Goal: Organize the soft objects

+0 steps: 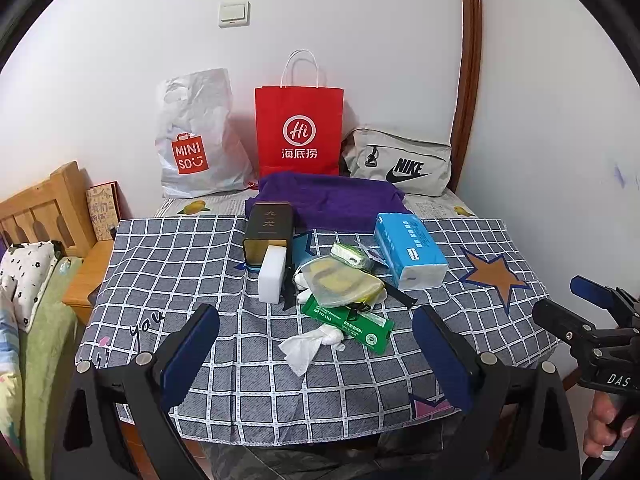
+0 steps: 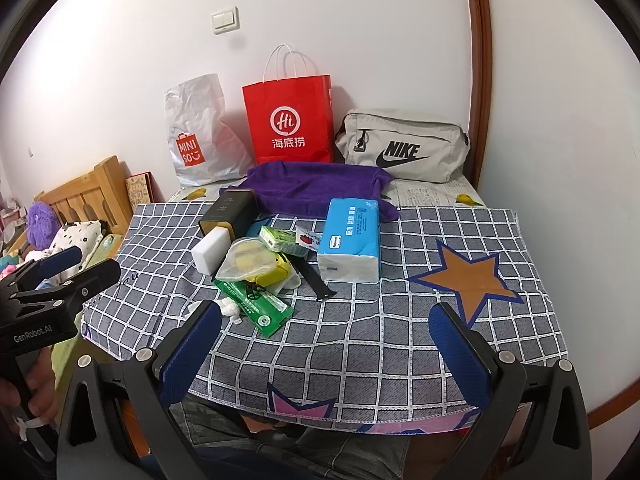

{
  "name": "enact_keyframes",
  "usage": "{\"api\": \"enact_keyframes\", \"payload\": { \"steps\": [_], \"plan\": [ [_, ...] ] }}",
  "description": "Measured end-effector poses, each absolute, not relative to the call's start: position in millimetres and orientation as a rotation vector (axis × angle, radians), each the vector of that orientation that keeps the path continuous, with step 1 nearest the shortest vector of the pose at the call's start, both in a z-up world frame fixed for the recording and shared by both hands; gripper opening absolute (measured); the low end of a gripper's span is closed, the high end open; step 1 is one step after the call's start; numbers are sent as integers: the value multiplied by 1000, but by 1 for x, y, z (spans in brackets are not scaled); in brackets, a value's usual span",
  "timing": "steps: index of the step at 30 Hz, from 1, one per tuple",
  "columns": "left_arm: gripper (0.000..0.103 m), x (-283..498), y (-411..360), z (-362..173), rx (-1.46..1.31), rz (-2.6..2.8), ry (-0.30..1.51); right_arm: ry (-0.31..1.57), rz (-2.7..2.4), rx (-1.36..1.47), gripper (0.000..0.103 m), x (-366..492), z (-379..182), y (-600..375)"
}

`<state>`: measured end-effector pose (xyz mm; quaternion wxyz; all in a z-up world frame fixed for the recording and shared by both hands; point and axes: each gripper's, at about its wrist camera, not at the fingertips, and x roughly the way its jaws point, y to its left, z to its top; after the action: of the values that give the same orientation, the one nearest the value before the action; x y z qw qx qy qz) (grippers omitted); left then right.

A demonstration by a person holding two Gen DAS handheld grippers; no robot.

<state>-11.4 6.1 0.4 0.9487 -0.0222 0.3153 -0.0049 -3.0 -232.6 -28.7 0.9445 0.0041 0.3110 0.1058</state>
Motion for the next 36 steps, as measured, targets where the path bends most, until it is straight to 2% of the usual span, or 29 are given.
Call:
{"api": "enact_keyframes", "payload": {
  "steps": [16,23,36],
  "plan": [
    [98,-13,4,1,-11,-48,584,621,226,16,102,0,-32,-233],
    [98,17,15,-31,-46,-32,691,657,218,9,102,15,-46,-233],
    [98,68,61,-90,-199,23,713,741,176,-64,102,61,-95,-227]
  ]
}}
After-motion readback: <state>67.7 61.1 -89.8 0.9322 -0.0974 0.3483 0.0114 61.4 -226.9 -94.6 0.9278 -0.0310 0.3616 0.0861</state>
